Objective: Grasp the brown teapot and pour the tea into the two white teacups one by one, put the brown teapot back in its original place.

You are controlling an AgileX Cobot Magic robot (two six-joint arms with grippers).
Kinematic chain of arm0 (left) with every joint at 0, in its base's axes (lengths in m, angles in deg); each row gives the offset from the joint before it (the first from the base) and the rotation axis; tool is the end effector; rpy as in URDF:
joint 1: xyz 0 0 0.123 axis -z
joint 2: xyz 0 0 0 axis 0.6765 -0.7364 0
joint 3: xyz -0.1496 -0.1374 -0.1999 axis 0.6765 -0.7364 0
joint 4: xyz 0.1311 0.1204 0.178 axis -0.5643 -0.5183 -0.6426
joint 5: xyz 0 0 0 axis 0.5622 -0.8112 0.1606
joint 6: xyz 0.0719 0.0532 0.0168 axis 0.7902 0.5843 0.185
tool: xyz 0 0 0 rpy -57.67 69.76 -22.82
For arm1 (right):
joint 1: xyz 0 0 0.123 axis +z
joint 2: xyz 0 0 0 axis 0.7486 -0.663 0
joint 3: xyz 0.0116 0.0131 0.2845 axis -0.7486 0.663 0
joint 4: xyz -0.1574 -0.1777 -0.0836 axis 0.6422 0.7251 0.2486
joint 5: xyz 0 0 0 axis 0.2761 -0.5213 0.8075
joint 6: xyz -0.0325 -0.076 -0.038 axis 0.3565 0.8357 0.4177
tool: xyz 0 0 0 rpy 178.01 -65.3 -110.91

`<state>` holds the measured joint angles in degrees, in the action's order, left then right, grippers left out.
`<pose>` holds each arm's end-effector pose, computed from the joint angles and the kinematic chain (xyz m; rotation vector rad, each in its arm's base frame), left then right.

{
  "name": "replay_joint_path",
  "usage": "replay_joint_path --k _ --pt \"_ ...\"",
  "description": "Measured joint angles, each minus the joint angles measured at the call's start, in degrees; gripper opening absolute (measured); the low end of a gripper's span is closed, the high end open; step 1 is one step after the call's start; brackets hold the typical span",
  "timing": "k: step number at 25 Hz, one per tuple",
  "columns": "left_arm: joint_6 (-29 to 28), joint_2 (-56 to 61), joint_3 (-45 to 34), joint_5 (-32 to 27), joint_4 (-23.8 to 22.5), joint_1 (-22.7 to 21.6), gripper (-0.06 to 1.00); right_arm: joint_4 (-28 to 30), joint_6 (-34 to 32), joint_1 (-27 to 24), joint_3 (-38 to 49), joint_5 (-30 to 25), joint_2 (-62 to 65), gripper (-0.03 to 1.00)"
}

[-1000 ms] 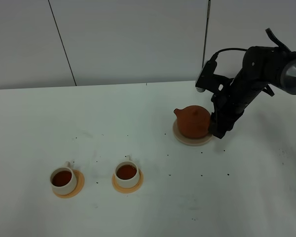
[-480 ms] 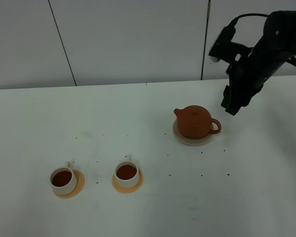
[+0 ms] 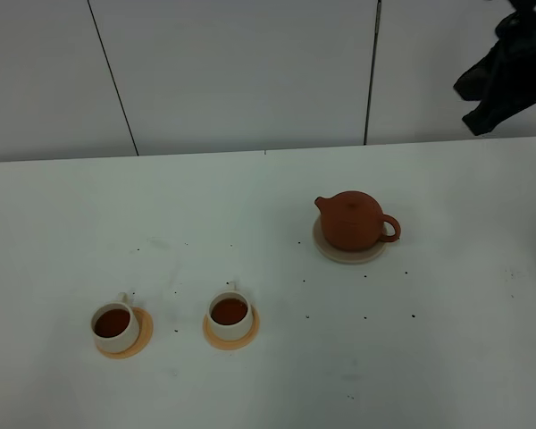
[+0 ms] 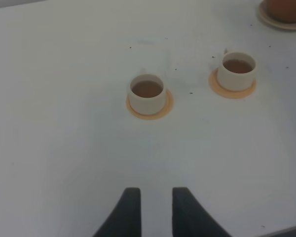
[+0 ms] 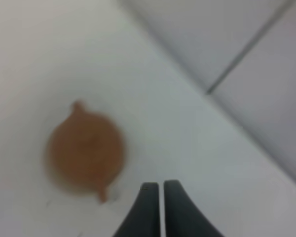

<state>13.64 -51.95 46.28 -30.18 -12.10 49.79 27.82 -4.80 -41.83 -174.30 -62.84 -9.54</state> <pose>-0.0058 0.0008 0.2798 0.2279 2.0062 -0.0165 0.3755 0.0736 0.3638 -0.9836 1.9935 0.0863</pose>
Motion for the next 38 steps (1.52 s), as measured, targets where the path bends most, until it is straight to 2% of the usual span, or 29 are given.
replay_joint_path --k 3,8,9,11,13,20,25,29,31,35,38 --pt "0.0 0.0 0.0 0.0 0.0 0.0 0.23 -2.1 0.0 -1.8 11.4 9.7 6.7 -0.01" --pt "0.0 0.0 0.0 0.0 0.0 0.0 0.23 -7.6 0.0 -2.8 27.8 33.9 18.0 -0.01" --pt "0.0 0.0 0.0 0.0 0.0 0.0 0.23 -8.7 -0.2 -2.8 30.1 37.1 20.4 -0.01" --pt "0.0 0.0 0.0 0.0 0.0 0.0 0.23 -11.2 -0.4 -2.8 33.3 41.5 24.7 -0.01" --pt "0.0 0.0 0.0 0.0 0.0 0.0 0.23 -13.3 -1.2 -2.8 35.8 42.7 28.1 -0.01" --pt "0.0 0.0 0.0 0.0 0.0 0.0 0.23 -17.8 -3.2 -2.8 41.9 42.7 40.3 -0.01" --pt "0.0 0.0 0.0 0.0 0.0 0.0 0.23 -19.1 -5.2 -3.2 44.2 38.0 49.0 -0.01" --pt "0.0 0.0 0.0 0.0 0.0 0.0 0.23 -19.0 -8.9 -8.2 44.5 36.3 56.1 -0.01" --pt "0.0 0.0 0.0 0.0 0.0 0.0 0.23 -18.8 -11.0 -12.9 44.0 35.0 58.6 -0.01" --pt "0.0 0.0 0.0 0.0 0.0 0.0 0.23 -15.4 -22.0 -21.6 42.3 24.5 59.8 -0.01" --pt "0.0 0.0 0.0 0.0 0.0 0.0 0.23 -7.9 -32.4 -23.5 41.5 15.6 59.7 -0.01"
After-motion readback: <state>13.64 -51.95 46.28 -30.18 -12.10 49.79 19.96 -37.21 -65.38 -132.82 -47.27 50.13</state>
